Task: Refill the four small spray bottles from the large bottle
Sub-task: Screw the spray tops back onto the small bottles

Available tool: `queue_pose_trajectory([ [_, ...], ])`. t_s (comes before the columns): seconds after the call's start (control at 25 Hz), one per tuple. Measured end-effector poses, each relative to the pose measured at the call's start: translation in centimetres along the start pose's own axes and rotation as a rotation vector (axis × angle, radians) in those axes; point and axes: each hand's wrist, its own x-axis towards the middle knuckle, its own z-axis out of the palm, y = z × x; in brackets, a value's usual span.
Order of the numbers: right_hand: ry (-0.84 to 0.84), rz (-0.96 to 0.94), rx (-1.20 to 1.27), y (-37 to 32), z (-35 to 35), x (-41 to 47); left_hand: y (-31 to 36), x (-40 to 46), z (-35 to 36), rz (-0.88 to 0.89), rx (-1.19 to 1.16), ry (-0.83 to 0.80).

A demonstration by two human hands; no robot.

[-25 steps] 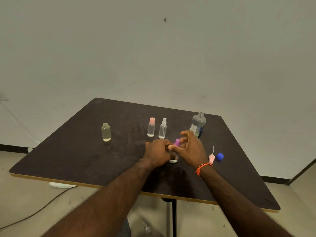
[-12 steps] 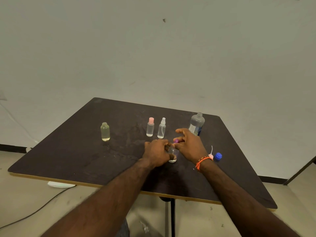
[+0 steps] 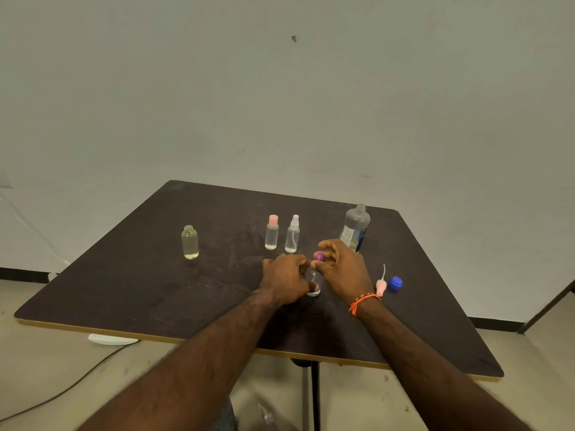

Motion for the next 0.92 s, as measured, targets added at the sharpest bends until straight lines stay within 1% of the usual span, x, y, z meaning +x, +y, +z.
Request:
queue_pose_trajectory([
  [0.16, -0.011, 0.065, -0.079, 1.1, 0.6, -0.7, -0.2, 0.0, 0.1, -0.046, -0.08, 0.026],
  [0.28, -0.083, 0.103, -0.062, 0.5, 1.5, -0.5, -1.5, 0.0, -0.7, -0.109, -0.151, 0.058],
  [0.44, -0.149, 0.035, -0.03, -2.0, 4.3, 1.0, -4.0, 0.8, -4.0, -0.128, -0.043, 0.098],
  [0.64, -0.17, -0.049, 0.058, -5.3, 8.7, 4.0, -7.4, 4.2, -7.7, -0.139, 0.089, 0.138],
  [0.76, -0.173, -0.019, 0.116, -6.0, 10.8, 5.6, -9.3, 6.8, -8.5, -0.151, 0.114, 0.112],
  [0.92, -0.18, 0.043, 0.171, -5.5, 12.5, 7.1, -10.9, 9.0, -7.2, -0.146, 0.096, 0.087],
])
